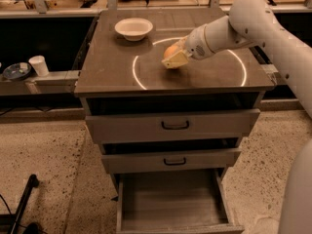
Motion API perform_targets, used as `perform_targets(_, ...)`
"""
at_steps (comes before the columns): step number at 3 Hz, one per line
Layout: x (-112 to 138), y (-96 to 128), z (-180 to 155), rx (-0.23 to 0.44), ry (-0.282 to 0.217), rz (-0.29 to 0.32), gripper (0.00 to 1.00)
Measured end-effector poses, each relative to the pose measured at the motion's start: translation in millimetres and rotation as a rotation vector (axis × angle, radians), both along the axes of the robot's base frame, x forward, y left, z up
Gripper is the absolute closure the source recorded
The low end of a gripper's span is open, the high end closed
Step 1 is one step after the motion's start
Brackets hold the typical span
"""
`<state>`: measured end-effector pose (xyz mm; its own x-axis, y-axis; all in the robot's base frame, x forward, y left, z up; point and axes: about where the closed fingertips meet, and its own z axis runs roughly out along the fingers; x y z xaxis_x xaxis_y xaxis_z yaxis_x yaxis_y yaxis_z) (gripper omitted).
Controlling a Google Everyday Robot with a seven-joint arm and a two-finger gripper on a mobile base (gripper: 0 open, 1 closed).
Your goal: Place orange into bottom drawer
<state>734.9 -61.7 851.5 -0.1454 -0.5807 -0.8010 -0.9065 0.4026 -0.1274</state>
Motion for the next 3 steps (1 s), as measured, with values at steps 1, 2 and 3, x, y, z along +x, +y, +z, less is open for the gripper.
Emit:
perform_targets(1, -48, 20, 19, 0.016, -0.079, 0.170, 1.00)
perform_targets(2, -125, 54, 36, -0.008, -0.125, 0.399, 1.00)
perform_targets(3, -119, 54, 35, -0.005, -0.122, 0.387, 1.00)
